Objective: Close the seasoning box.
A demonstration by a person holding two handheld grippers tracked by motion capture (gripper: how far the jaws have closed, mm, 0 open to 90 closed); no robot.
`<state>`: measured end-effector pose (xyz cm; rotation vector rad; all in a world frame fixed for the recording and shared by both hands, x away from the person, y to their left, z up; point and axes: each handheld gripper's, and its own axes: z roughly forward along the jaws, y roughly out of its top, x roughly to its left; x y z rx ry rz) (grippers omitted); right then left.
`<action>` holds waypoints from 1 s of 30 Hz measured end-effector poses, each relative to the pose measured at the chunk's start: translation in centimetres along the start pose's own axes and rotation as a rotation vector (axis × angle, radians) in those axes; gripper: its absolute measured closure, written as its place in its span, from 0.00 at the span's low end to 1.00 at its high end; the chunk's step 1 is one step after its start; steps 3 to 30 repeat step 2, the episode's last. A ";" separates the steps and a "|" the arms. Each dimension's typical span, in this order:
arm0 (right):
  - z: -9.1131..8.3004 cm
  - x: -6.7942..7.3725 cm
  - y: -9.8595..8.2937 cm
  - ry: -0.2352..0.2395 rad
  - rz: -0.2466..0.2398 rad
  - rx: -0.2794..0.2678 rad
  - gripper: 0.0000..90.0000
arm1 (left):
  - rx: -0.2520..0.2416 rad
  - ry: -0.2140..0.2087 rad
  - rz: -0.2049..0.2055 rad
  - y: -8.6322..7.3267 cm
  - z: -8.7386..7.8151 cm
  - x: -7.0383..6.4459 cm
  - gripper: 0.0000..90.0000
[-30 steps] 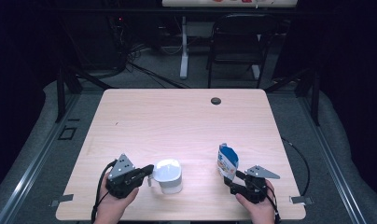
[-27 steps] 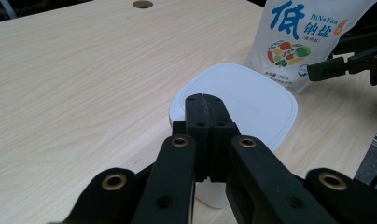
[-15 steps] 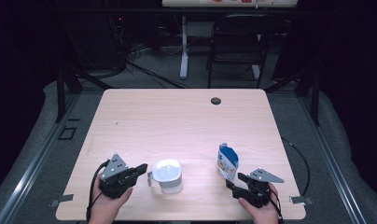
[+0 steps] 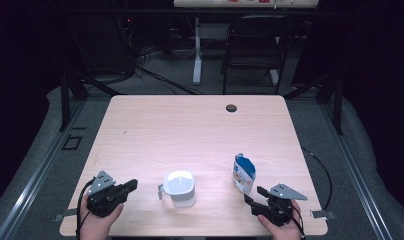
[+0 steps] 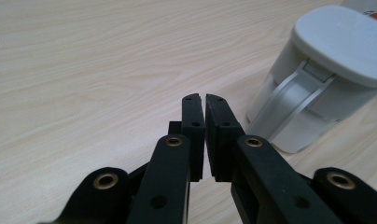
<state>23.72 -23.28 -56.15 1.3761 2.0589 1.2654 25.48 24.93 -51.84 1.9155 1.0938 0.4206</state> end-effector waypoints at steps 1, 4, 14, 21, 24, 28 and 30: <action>0.0 0.0 0.0 0.003 -0.003 0.000 0.45 | 0.002 0.005 -0.004 -0.2 0.1 0.2 0.96; 0.1 0.0 -0.1 0.003 -0.005 -0.004 0.45 | 0.005 0.006 -0.009 -0.4 0.2 0.4 0.95; 0.1 0.0 -0.1 0.003 -0.005 -0.004 0.45 | 0.005 0.006 -0.009 -0.4 0.2 0.4 0.95; 0.1 0.0 -0.1 0.003 -0.005 -0.004 0.45 | 0.005 0.006 -0.009 -0.4 0.2 0.4 0.95; 0.1 0.0 -0.1 0.003 -0.005 -0.004 0.45 | 0.005 0.006 -0.009 -0.4 0.2 0.4 0.95; 0.1 0.0 -0.1 0.003 -0.005 -0.004 0.45 | 0.005 0.006 -0.009 -0.4 0.2 0.4 0.95; 0.1 0.0 -0.1 0.003 -0.005 -0.004 0.45 | 0.005 0.006 -0.009 -0.4 0.2 0.4 0.95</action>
